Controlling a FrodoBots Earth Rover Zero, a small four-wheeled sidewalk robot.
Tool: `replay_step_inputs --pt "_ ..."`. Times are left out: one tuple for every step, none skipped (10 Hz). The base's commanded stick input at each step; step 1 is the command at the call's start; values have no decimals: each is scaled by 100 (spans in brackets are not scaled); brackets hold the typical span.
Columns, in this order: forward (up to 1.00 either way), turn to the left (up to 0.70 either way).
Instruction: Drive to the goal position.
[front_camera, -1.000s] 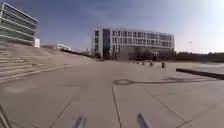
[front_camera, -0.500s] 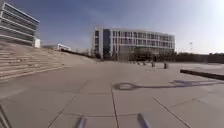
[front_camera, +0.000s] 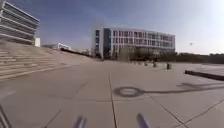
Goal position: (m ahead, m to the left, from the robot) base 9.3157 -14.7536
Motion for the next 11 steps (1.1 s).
replay_step_inputs --pt "70 0" --pt "70 0" --pt "70 0" --pt "70 0" --pt "70 0" --pt "70 0" --pt "70 0" --pt "70 0" --pt "70 0" --pt "70 0" --pt "70 0"
